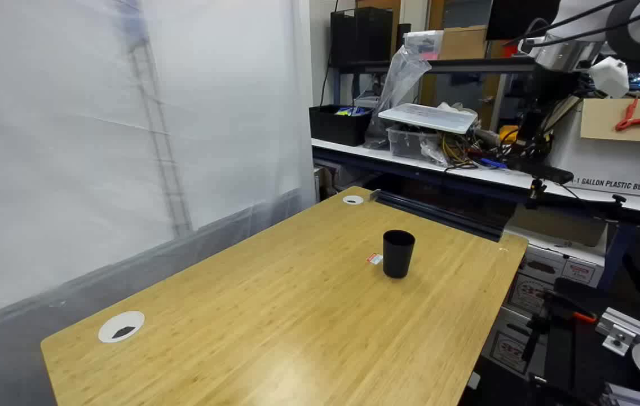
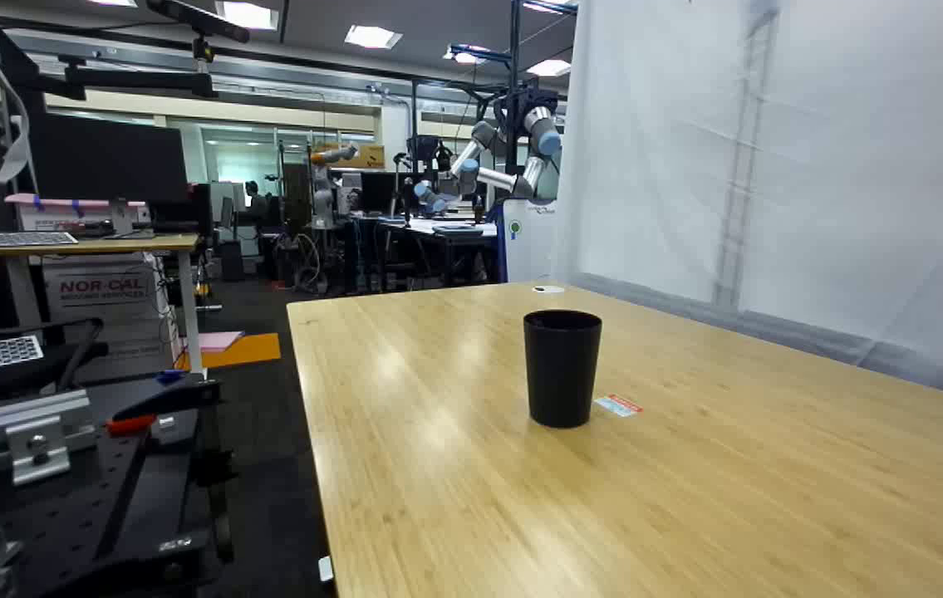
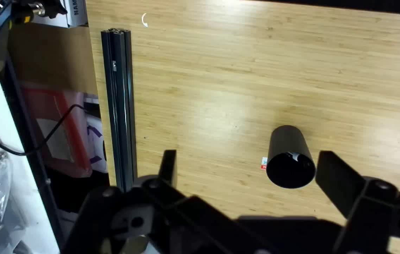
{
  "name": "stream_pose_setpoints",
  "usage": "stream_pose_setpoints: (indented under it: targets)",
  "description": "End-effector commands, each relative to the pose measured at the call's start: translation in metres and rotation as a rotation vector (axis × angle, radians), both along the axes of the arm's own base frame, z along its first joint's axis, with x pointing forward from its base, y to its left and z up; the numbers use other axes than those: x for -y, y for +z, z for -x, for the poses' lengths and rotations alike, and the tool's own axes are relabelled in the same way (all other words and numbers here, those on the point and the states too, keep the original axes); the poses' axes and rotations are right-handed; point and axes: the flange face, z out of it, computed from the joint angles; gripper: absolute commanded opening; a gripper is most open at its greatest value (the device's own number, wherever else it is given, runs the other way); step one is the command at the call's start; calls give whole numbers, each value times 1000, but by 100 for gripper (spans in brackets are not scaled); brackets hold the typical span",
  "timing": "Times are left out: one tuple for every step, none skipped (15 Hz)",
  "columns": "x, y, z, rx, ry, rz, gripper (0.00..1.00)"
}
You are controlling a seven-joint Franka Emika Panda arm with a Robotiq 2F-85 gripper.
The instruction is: Remove the black marker from the black cup and put it on the table
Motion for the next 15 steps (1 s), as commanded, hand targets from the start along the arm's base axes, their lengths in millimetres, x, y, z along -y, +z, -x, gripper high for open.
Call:
stream_pose_setpoints:
  targets:
    - [0, 2, 0, 5, 0, 1, 100]
    - [0, 5, 0, 10, -1, 2, 100]
    - [0, 6, 0, 13, -1, 2, 100]
    - [0, 6, 0, 13, -1, 2, 100]
    - [0, 6, 0, 13, -1, 2, 100]
    - [0, 6, 0, 13, -1, 2, 100]
    - [0, 6, 0, 13, -1, 2, 100]
    - [0, 6, 0, 13, -1, 2, 100]
    - [0, 6, 0, 13, -1, 2, 100]
    - [0, 6, 0, 13, -1, 2, 100]
    - [0, 6, 0, 13, -1, 2, 100]
    - [0, 6, 0, 13, -1, 2, 100]
    - [0, 6, 0, 13, -1, 2, 100]
    - [-2, 4, -5, 0, 5, 9, 100]
    - [-5, 2, -9, -7, 8, 12, 100]
